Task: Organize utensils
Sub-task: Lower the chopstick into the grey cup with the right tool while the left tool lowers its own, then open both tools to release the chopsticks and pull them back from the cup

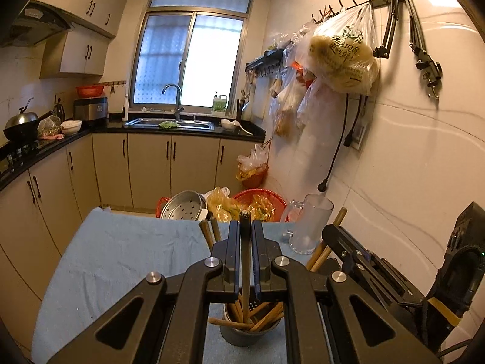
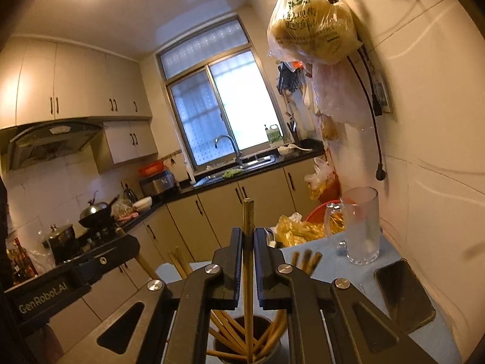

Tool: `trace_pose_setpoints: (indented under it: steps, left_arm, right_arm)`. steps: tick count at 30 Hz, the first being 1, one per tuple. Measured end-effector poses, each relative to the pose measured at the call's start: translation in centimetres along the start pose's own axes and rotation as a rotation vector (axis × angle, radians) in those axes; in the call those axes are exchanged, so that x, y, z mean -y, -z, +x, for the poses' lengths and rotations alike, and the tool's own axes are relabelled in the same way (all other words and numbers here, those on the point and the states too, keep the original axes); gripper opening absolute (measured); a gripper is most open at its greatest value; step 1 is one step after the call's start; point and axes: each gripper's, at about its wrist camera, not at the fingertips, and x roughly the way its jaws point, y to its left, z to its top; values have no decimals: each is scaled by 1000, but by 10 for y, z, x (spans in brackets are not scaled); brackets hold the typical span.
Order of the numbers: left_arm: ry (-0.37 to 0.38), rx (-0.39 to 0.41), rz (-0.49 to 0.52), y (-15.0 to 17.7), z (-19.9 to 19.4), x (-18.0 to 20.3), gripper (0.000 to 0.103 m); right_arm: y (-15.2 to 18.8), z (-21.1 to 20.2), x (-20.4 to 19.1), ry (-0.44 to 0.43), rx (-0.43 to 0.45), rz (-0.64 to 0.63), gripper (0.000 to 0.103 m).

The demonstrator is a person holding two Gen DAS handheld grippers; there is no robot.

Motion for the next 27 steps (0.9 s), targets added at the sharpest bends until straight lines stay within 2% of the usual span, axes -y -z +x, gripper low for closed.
trace_pose_setpoints:
  steps: [11, 13, 15, 17, 19, 21, 23, 25, 27]
  left_arm:
    - [-15, -90, -38, 12, 9, -12, 8]
    - [-13, -92, -44, 12, 4, -15, 11]
    - [-9, -94, -52, 9, -3, -17, 17]
    - [1, -77, -61, 5, -16, -18, 38]
    - [-17, -59, -56, 2, -31, -17, 46]
    - [-33, -43, -49, 1, -50, -17, 47]
    - [-52, -43, -49, 5, -75, -18, 56]
    - [-84, -41, -42, 15, -101, -18, 63]
    - [-115, -44, -34, 27, -122, -19, 64]
  right_arm:
    - [8, 16, 17, -19, -116, 64, 12]
    - [5, 14, 20, -28, -122, 78, 13]
    - [0, 6, 23, -40, -115, 95, 19]
    - [-8, -8, 25, -56, -103, 109, 20]
    - [-13, -23, 22, -65, -97, 120, 22]
    - [-17, -43, 21, -83, -98, 126, 25]
    - [-16, -66, 20, -82, -105, 123, 31]
    - [-13, -86, 17, -88, -125, 113, 48]
    - [-7, -108, 13, -84, -146, 99, 58]
